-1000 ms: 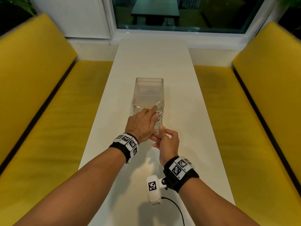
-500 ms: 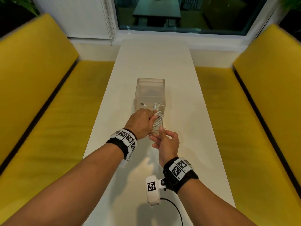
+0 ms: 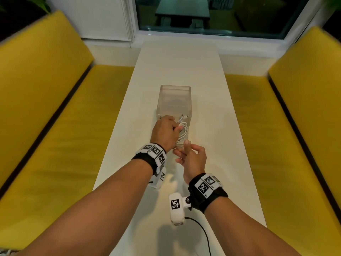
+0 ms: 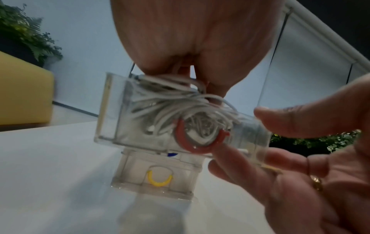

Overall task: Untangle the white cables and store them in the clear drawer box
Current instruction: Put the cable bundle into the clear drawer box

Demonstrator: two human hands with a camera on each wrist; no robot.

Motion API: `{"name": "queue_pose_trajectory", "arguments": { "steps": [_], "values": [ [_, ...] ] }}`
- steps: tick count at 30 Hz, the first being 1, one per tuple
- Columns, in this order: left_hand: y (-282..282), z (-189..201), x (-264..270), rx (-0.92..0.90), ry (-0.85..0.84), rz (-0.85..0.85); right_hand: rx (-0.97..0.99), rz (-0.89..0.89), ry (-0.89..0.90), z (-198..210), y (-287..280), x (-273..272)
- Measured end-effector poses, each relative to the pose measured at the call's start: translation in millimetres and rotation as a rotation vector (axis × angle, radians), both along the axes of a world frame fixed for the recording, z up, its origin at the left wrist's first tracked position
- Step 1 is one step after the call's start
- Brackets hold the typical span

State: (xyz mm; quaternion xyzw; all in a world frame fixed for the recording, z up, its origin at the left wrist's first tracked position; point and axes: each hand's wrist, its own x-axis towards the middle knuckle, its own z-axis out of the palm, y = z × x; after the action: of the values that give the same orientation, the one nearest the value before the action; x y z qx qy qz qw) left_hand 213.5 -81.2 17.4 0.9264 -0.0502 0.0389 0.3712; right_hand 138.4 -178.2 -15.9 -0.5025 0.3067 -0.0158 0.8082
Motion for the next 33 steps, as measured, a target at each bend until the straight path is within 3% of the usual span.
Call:
{"name": "queue_pose_trajectory", "arguments": {
  "steps": [4,7,12,20,27,33],
  "values": [
    [-2,-1,-6,0.006,-0.062,-0.026,-0.022,0.005,-0.003,1,-4,0],
    [1,-4,-8,0.174,-0.133,-0.157,-0.029,0.006,0.002,2,-7,1],
    [6,-4,-14,0.291,-0.167,-0.26,-0.047,0.017,0.005,0,-8,1],
    [-12,0,2,0.636,-0.066,-0.137,-0.036,0.007,0.016,-1,-6,1],
    [-15,-4,13,0.422,0.079,0.052,0.105,0.009,0.068,1,-5,-3],
    [-12,-3,13,0.399,0.084,-0.032,0.129,0.005,0.067,3,-5,-4]
  ]
}}
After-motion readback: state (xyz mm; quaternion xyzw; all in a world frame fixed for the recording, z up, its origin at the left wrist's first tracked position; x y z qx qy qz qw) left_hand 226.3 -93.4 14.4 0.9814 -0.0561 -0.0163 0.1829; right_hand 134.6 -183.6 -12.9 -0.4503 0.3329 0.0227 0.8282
